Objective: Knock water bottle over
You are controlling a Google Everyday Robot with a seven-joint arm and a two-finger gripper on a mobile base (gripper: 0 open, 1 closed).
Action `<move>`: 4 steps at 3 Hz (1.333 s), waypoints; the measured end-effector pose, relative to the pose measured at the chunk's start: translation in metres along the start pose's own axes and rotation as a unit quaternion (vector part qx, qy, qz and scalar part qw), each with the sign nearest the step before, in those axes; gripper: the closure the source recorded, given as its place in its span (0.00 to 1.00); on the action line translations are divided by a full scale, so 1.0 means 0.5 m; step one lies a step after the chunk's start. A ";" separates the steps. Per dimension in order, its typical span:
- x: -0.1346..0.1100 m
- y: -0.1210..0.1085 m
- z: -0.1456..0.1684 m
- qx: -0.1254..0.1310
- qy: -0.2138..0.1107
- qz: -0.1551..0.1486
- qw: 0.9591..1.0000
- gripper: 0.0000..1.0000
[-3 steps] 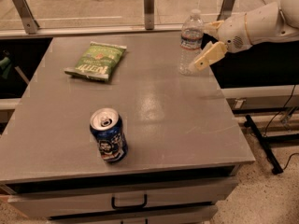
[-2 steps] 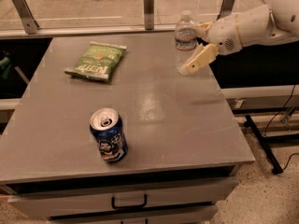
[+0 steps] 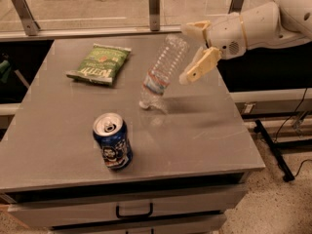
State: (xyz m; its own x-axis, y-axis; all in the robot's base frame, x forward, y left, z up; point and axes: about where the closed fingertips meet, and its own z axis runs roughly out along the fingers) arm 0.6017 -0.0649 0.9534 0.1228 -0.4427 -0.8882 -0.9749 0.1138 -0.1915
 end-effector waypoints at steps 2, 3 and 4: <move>-0.021 0.045 -0.010 -0.013 -0.011 -0.005 1.000 0.00; -0.017 0.055 -0.011 -0.016 -0.009 0.000 1.000 0.00; -0.010 0.055 -0.017 -0.013 -0.006 0.005 1.000 0.00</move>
Offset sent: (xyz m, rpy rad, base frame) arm -0.0330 -0.0066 0.0099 0.0220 0.0024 0.0205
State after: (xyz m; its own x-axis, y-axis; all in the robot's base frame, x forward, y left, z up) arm 0.5725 -0.0670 0.9562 0.1160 -0.4306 -0.8951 -0.9804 0.0951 -0.1728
